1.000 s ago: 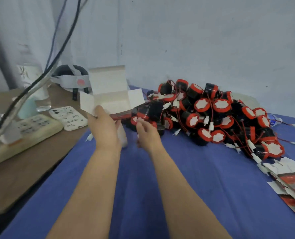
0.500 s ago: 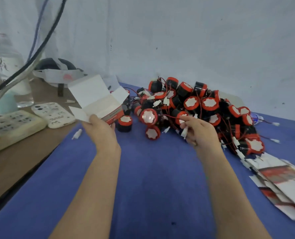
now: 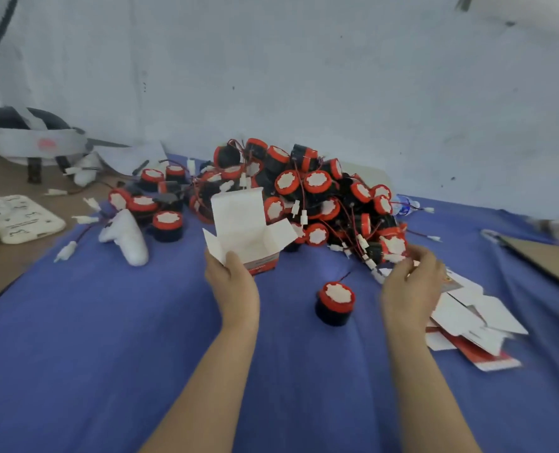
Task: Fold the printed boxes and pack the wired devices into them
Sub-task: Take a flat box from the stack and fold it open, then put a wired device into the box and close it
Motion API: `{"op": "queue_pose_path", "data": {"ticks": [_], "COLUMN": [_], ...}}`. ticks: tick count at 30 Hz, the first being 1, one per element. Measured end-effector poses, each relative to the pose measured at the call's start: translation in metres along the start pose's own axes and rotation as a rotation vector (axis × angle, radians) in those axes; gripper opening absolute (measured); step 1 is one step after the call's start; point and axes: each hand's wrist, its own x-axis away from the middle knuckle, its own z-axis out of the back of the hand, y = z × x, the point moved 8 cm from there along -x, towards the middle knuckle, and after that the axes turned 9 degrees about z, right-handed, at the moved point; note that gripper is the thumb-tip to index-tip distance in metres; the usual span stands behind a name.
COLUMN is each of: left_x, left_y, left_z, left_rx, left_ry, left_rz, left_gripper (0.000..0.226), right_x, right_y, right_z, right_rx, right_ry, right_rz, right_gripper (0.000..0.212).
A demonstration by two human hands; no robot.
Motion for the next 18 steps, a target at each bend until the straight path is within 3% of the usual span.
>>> {"op": "queue_pose_path", "data": {"ticks": [2, 5, 6, 8, 10, 12, 14, 16, 18], "left_x": [0.001, -0.002, -0.002, -0.002, 0.0, 0.004, 0.006, 0.007, 0.009], "left_y": [-0.009, -0.014, -0.013, -0.014, -0.014, -0.013, -0.014, -0.017, -0.02], "left_z": [-0.002, -0.004, -0.005, -0.007, -0.01, -0.015, -0.019, -0.022, -0.026], "left_rx": [-0.079, -0.185, -0.23, -0.316, -0.393, -0.463, -0.51, -0.556, -0.611], "left_ry": [-0.005, -0.022, -0.027, -0.038, -0.062, -0.094, -0.118, -0.138, -0.164], "left_rz": [0.025, 0.024, 0.012, 0.013, -0.008, -0.043, -0.057, -0.067, -0.075], "left_gripper": [0.041, 0.045, 0.045, 0.047, 0.047, 0.047, 0.048, 0.047, 0.042], "right_x": [0.002, 0.041, 0.053, 0.066, 0.061, 0.047, 0.031, 0.016, 0.015], "right_y": [0.0, -0.003, -0.006, -0.012, -0.016, -0.019, -0.017, -0.025, -0.046], "right_z": [-0.017, -0.055, -0.062, -0.069, -0.073, -0.071, -0.061, -0.045, -0.042], "right_rx": [-0.03, 0.061, 0.117, 0.222, 0.247, 0.232, 0.194, -0.016, -0.197], "right_ry": [-0.26, -0.972, -1.131, -1.276, -1.244, -1.099, -0.829, -0.511, -0.386], "right_rz": [0.026, 0.057, 0.102, 0.182, 0.193, 0.17, 0.11, 0.078, 0.179], "right_gripper": [0.028, 0.052, 0.062, 0.073, 0.068, 0.056, 0.058, 0.06, 0.062]}}
